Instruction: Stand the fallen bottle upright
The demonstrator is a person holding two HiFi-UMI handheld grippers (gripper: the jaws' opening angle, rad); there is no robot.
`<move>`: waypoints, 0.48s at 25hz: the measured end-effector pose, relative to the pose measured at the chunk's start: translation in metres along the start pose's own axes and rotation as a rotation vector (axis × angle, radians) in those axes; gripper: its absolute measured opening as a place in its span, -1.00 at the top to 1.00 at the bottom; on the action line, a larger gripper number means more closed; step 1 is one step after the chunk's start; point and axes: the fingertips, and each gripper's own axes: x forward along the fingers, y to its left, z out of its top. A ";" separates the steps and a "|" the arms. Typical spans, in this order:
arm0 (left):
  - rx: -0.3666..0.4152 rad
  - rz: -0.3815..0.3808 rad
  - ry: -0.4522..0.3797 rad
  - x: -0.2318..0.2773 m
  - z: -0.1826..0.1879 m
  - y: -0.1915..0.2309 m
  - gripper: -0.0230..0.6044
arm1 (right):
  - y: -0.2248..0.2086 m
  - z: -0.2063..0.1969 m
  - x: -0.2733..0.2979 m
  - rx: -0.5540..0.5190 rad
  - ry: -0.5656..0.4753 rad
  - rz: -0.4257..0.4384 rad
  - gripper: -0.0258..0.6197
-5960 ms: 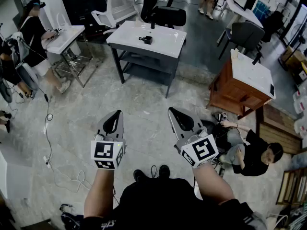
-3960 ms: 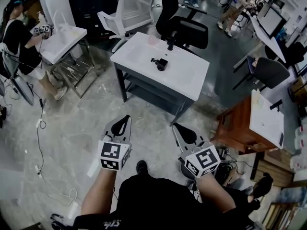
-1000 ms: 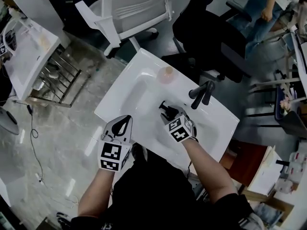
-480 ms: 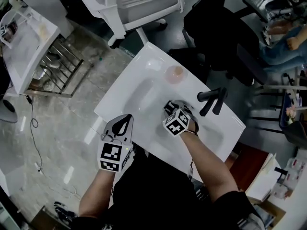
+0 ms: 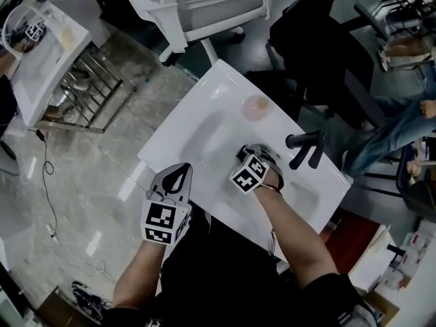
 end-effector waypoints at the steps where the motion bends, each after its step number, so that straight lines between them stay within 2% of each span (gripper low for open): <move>1: -0.001 0.000 0.001 -0.001 -0.001 0.000 0.90 | 0.001 0.001 -0.001 -0.034 0.003 -0.005 0.44; 4: -0.002 0.005 0.001 -0.005 -0.003 0.001 0.90 | 0.006 0.001 0.002 -0.128 0.032 -0.009 0.46; 6: -0.003 0.011 0.000 -0.009 -0.005 0.003 0.90 | 0.008 0.003 0.002 -0.151 0.038 -0.003 0.51; 7: -0.004 0.013 0.000 -0.012 -0.005 0.003 0.90 | 0.008 0.004 0.002 -0.150 0.033 0.000 0.58; 12: 0.003 0.019 -0.013 -0.026 -0.005 0.004 0.90 | 0.012 0.009 -0.016 -0.082 -0.059 -0.011 0.63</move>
